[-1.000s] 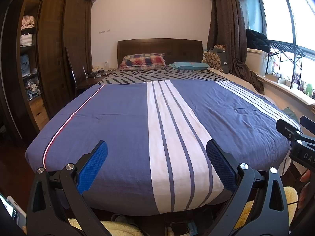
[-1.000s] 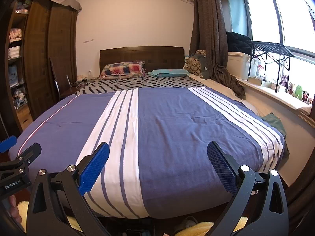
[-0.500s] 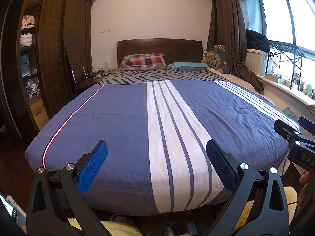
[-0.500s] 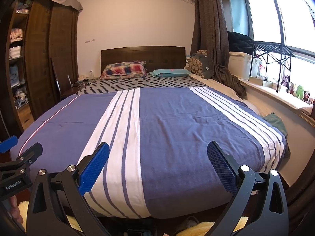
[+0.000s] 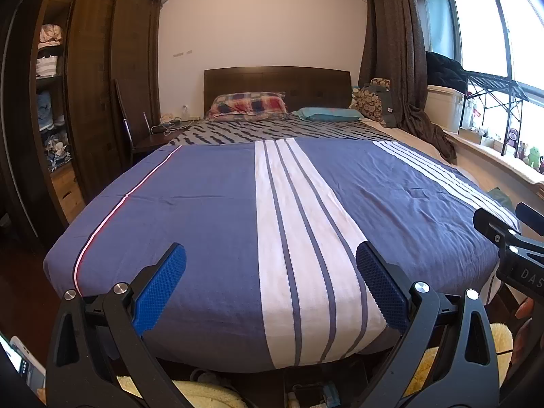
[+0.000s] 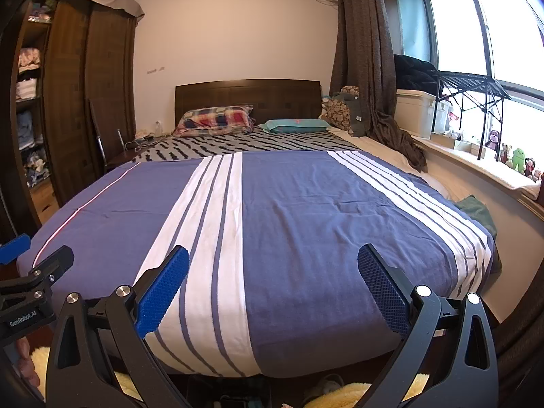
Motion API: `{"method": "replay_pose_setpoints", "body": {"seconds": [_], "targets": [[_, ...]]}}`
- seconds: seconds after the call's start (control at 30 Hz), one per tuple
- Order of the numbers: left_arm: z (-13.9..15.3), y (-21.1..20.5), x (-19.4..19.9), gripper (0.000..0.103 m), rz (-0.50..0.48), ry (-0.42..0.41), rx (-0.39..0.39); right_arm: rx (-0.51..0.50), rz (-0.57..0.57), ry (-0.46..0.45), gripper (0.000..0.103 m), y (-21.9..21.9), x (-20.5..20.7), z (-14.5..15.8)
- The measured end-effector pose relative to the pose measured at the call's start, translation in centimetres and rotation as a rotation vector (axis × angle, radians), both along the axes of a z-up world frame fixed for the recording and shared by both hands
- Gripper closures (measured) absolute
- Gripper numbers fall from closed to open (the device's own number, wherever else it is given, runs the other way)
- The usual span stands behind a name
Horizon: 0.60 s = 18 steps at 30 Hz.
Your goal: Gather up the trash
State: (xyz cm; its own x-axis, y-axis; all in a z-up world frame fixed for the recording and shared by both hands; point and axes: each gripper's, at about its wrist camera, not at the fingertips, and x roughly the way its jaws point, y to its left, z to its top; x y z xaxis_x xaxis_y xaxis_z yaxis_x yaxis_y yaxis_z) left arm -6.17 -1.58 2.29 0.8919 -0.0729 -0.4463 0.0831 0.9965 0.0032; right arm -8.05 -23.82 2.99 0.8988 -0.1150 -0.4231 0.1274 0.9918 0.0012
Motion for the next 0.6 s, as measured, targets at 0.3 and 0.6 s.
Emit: {"method": "replay_pose_setpoints", "body": {"seconds": [0.3,0.6], "targets": [[0.19,0.20,-0.08,0.008,0.007,-0.005,-0.009,0.000,0.000,0.002,0.003,0.17,-0.10,-0.15],[0.20,-0.36,-0.25,0.008,-0.009,-0.027,0.001,0.001,-0.006,0.004,0.003,0.27,0.03,-0.27]]}}
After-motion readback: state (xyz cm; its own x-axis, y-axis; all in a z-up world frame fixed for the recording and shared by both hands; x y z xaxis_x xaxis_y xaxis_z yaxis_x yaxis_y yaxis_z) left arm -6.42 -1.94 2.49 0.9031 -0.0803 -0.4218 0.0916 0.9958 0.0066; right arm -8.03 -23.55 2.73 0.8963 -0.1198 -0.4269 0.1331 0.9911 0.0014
